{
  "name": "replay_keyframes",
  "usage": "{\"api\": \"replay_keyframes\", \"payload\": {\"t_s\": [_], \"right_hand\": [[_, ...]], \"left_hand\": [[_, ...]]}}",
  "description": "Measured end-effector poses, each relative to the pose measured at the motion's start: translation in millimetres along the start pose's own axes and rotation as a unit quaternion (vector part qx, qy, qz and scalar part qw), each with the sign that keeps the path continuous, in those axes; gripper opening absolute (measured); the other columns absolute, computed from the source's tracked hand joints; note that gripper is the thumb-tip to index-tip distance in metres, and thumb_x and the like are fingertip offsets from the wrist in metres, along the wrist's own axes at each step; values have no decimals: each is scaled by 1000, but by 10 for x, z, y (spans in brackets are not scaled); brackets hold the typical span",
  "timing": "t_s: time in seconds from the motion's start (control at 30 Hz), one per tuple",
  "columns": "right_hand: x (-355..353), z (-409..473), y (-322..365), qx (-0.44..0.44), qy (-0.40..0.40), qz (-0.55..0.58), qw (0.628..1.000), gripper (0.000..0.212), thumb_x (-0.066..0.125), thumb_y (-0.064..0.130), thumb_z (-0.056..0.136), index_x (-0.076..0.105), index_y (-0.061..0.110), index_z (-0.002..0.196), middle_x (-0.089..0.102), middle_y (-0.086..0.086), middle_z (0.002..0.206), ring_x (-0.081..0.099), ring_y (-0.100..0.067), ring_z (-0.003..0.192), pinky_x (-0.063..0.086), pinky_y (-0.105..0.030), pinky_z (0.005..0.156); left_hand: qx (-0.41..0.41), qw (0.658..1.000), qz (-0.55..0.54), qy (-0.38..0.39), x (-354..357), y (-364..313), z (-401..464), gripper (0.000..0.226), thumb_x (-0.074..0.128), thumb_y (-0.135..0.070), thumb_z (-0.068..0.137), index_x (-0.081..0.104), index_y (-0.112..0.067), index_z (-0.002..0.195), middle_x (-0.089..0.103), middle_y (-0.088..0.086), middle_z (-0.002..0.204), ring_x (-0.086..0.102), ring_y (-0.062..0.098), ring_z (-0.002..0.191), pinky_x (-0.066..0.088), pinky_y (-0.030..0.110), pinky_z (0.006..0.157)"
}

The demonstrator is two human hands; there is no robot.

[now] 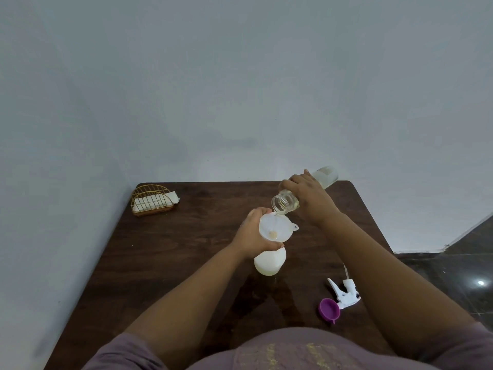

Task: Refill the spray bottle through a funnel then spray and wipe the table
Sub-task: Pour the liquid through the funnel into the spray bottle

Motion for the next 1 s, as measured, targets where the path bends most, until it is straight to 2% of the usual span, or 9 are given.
{"api": "replay_keyframes", "payload": {"t_s": [0.3, 0.43, 0.53, 1.0], "right_hand": [[-10, 4, 9, 4, -2, 2, 1000, 49, 80, 3, 61, 61, 19, 103, 59, -2, 89, 58, -24, 87, 28, -44, 110], [0, 6, 15, -4, -4, 6, 1000, 50, 80, 4, 60, 58, 22, 101, 57, 0, 85, 57, -22, 83, 35, -44, 104], [5, 6, 11, 0, -2, 4, 1000, 48, 78, 3, 62, 60, 20, 102, 58, -1, 87, 58, -23, 86, 30, -44, 109], [1, 6, 30, -4, -7, 5, 1000, 46, 76, 0, 61, 61, 19, 101, 58, -2, 86, 58, -24, 85, 31, -46, 107]], "left_hand": [[1, 1000, -4, -3, -2, -1, 6, 84, 89, -34, 62, 42, -26, 132, 46, -6, 131, 49, 16, 116, 51, 39, 95], [5, 1000, -6, -3, -1, -2, -2, 84, 89, -32, 62, 43, -25, 131, 46, -5, 131, 49, 16, 115, 50, 37, 94], [4, 1000, -7, -5, -1, 2, -3, 85, 89, -33, 61, 43, -26, 131, 46, -6, 131, 50, 16, 115, 51, 37, 95], [-1, 1000, -6, -3, -1, -12, -5, 86, 89, -33, 62, 42, -25, 133, 45, -6, 132, 49, 15, 116, 50, 35, 95]]}}
Point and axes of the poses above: each hand's wrist, its own z-axis towards the middle knuckle, its own x-axis out of the palm, y = z × x, the point moved 7 cm from there along z, towards the middle knuckle
